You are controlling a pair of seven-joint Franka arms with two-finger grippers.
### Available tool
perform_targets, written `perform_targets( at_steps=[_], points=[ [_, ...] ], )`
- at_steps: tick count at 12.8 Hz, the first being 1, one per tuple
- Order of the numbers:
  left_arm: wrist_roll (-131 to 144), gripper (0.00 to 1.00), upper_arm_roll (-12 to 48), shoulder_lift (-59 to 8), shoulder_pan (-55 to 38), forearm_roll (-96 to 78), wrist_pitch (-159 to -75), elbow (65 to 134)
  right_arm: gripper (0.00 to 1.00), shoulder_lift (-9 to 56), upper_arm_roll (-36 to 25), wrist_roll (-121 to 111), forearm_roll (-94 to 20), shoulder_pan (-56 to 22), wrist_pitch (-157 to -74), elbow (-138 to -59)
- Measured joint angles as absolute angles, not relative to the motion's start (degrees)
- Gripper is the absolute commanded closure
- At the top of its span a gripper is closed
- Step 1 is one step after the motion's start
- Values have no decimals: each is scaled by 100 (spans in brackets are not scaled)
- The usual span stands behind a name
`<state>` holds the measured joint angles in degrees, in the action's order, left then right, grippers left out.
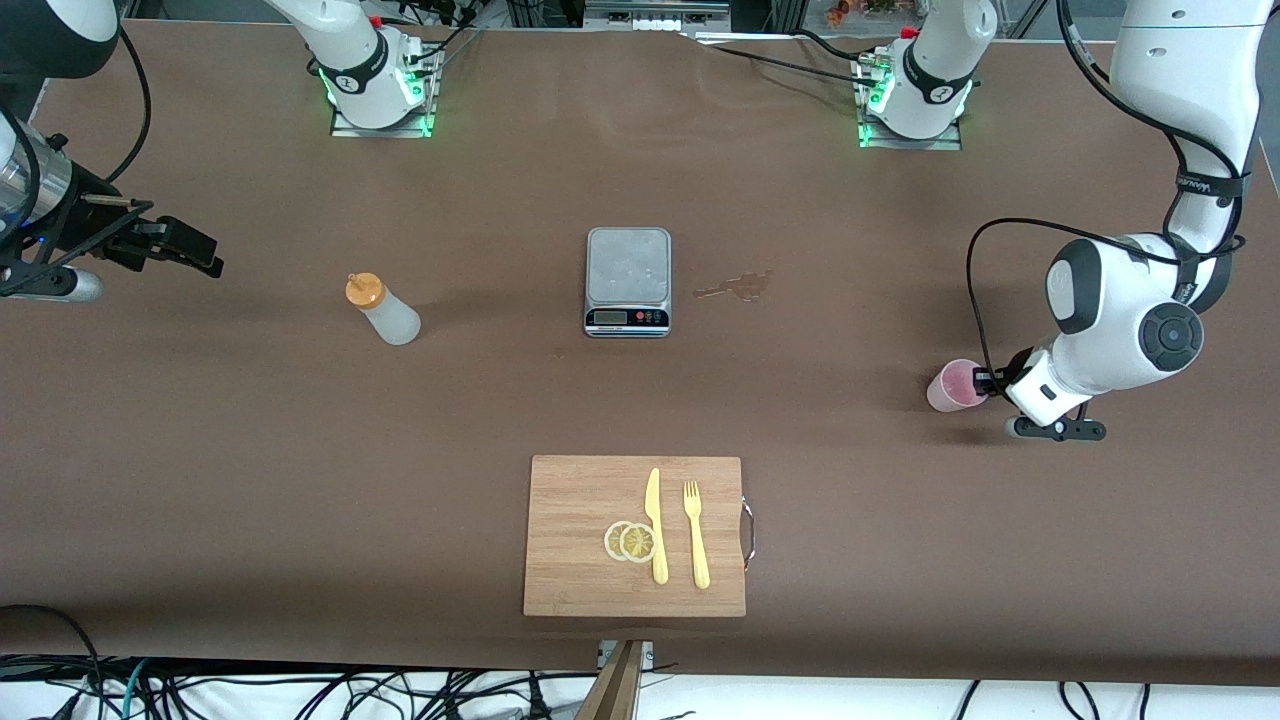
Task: Add sauce to pink cup with both arms
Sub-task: 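Move the left gripper down to the pink cup and grasp it, then carry the pink cup with the left gripper onto the scale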
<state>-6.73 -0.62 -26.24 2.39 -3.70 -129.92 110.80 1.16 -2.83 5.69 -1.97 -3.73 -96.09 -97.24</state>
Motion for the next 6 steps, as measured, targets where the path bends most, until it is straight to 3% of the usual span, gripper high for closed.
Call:
perform_targets(
  at_steps=[3, 6],
  points=[
    [-652, 100, -43, -2600, 167, -630, -12895, 10991, 1, 116, -283, 569, -197, -373, -9608, -9724],
    [-328, 100, 13, -2505, -361, -839, -12266, 10476, 1, 116, -283, 569, -197, -373, -9608, -9724]
  ],
)
